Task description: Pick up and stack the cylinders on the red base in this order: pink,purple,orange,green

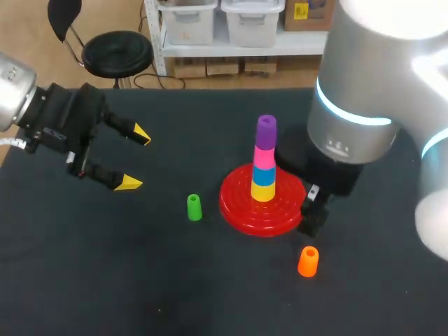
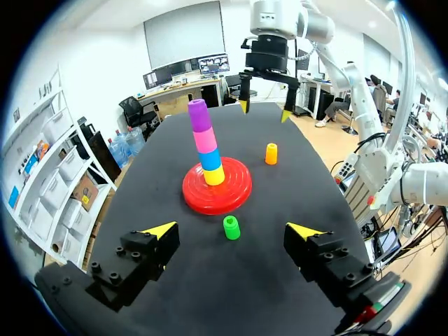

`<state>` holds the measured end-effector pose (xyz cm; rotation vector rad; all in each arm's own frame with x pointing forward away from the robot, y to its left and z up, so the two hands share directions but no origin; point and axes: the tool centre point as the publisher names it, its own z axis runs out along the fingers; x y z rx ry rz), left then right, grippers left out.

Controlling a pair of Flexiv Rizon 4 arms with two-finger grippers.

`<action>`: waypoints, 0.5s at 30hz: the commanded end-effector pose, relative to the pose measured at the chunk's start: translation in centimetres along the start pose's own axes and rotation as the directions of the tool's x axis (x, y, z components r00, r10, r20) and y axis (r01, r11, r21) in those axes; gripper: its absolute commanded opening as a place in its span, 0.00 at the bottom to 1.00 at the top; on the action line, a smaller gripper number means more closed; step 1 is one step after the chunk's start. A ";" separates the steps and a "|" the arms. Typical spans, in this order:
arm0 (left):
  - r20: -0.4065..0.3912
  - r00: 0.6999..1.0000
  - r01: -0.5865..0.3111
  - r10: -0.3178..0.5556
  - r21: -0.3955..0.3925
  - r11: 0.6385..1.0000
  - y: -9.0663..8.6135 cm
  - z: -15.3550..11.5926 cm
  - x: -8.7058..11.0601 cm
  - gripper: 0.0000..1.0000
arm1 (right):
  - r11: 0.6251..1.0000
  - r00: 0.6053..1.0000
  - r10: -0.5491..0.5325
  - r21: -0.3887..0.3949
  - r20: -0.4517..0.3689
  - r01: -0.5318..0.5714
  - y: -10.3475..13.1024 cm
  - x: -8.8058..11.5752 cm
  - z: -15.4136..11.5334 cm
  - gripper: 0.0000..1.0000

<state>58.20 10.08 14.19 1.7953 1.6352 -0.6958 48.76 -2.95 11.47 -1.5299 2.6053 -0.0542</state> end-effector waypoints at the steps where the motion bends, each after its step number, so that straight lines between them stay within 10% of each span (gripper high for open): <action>1: 0.003 1.000 -0.002 0.002 -0.001 1.000 0.0 0.0 0.1 1.00 | 1.000 1.000 -0.015 -0.004 0.001 0.015 0.6 -0.3 1.1 1.00; 15: 0.003 1.000 -0.002 0.002 -0.001 1.000 0.0 0.0 0.1 1.00 | 0.997 0.999 -0.013 -0.083 -0.035 0.010 1.0 0.4 4.4 1.00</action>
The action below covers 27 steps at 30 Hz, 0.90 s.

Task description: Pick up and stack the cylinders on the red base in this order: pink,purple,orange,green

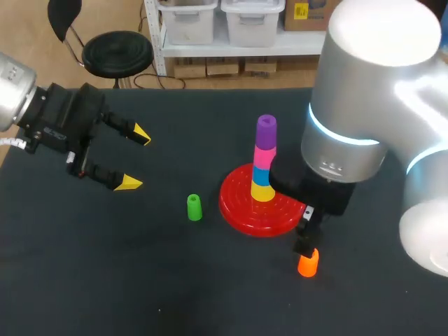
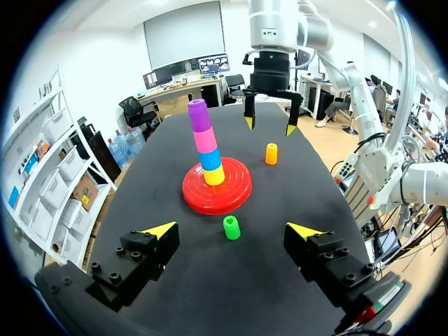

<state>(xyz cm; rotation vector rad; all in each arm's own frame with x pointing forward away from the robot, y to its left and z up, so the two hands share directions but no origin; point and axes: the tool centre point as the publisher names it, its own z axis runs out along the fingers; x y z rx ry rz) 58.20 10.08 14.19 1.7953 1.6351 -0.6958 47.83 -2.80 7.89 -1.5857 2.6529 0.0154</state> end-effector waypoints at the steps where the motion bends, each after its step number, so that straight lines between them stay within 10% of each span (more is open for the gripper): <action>1: 0.003 1.000 -0.002 0.002 -0.001 1.000 0.0 0.0 0.1 1.00 | 1.000 1.000 0.004 -0.008 -0.006 -0.004 -0.2 -0.3 1.3 1.00; 27: 0.003 1.000 -0.002 0.002 -0.001 1.000 0.0 0.0 0.1 1.00 | 0.996 0.997 0.049 -0.073 -0.055 -0.053 0.0 0.3 5.7 1.00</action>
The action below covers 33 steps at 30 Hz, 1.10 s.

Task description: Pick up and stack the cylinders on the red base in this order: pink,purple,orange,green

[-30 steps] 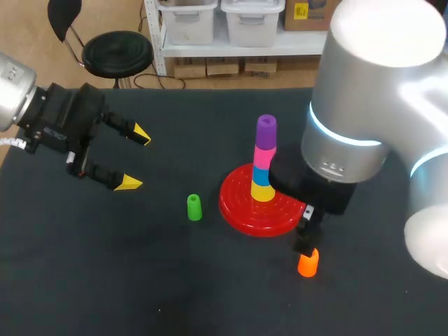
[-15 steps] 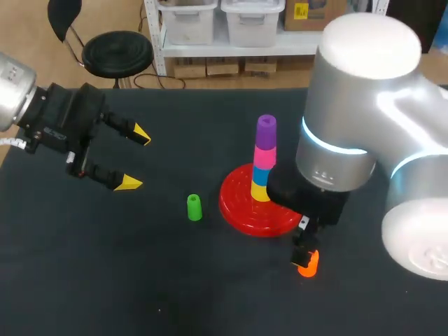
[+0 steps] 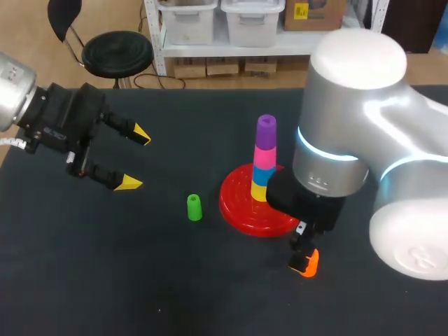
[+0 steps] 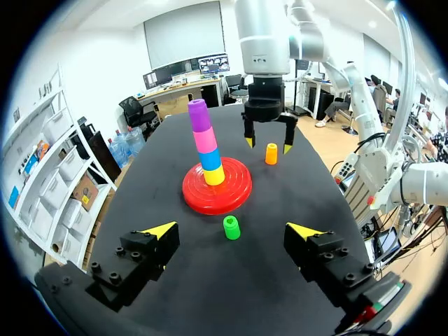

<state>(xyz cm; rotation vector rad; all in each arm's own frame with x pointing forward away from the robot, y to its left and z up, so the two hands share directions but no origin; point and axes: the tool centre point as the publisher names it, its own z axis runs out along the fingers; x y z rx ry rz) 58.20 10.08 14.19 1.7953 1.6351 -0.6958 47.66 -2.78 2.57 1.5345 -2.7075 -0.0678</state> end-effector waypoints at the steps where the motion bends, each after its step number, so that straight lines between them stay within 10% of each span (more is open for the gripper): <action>1: 0.003 1.000 -0.002 0.002 -0.001 1.000 0.0 0.0 0.1 1.00 | 1.000 1.000 0.004 -0.010 -0.002 -0.004 -0.3 -0.1 0.4 1.00; 17: 0.003 1.000 -0.002 0.002 -0.001 1.000 0.0 0.0 0.1 1.00 | 1.000 1.000 0.019 -0.025 -0.004 -0.019 -0.4 -0.1 1.0 0.98; 18: 0.003 1.000 -0.002 0.002 -0.001 1.000 0.0 0.0 0.1 1.00 | 0.999 1.000 0.019 -0.026 -0.004 -0.019 -0.4 -0.1 1.0 0.42; 20: 0.003 1.000 -0.002 0.002 -0.001 1.000 0.0 0.0 0.1 1.00 | 1.000 1.000 0.019 -0.021 -0.010 -0.019 -0.4 -0.1 1.0 0.00; 33: 0.003 1.000 -0.002 0.002 -0.001 1.000 0.0 0.0 0.1 1.00 | 0.999 1.000 0.015 -0.032 -0.018 -0.016 -0.3 -0.3 1.0 0.00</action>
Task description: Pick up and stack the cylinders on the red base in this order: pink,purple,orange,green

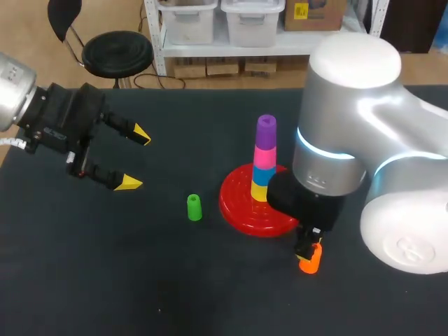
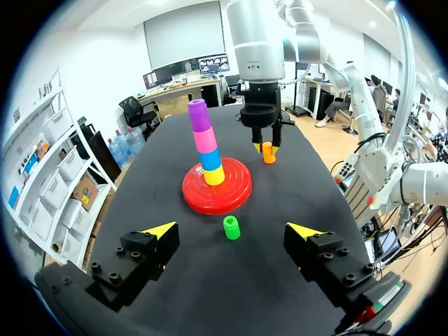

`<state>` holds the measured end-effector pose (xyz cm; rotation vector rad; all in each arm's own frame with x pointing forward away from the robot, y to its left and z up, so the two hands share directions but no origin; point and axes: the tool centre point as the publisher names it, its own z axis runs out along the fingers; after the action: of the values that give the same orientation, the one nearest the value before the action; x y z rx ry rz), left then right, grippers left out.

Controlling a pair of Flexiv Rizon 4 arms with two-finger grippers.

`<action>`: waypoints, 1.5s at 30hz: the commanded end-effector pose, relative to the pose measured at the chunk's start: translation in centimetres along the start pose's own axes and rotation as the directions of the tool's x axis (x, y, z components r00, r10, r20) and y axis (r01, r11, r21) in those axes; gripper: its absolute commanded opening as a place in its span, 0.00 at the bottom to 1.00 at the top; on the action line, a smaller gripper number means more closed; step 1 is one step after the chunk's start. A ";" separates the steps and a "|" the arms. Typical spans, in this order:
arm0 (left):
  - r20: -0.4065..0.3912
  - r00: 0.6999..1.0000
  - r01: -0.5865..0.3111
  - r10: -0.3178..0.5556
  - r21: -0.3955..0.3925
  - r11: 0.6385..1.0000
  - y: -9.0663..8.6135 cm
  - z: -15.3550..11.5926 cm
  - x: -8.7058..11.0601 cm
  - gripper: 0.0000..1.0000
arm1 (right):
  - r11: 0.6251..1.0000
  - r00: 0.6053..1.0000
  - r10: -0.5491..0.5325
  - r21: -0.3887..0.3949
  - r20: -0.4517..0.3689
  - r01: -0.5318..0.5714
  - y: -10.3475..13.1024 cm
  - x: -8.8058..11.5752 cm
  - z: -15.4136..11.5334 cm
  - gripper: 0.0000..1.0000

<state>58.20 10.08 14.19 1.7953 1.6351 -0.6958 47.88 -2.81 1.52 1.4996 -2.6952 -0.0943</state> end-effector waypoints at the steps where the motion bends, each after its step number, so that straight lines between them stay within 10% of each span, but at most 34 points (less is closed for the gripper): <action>1: 0.003 1.000 -0.002 0.002 -0.001 1.000 0.0 0.0 0.1 1.00 | 1.000 1.000 -0.001 -0.005 -0.004 0.001 0.0 -0.2 0.0 0.00; 15: 0.003 1.000 -0.002 0.002 -0.001 1.000 0.0 0.0 0.1 1.00 | 1.000 1.000 -0.003 0.029 -0.004 0.003 -0.3 -0.1 -1.8 0.00; 30: 0.003 1.000 -0.002 0.002 -0.001 1.000 0.0 0.0 0.1 1.00 | 0.974 0.998 0.022 0.224 0.060 -0.035 -3.1 -0.3 -10.5 0.00; 45: 0.003 1.000 -0.002 0.002 -0.001 1.000 0.0 0.0 0.1 1.00 | 0.944 0.994 -0.066 0.329 0.090 0.033 -7.1 -6.8 -20.7 0.00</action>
<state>58.20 10.08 14.19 1.7953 1.6351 -0.6958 57.64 -2.75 20.28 1.7113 -2.8961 0.2814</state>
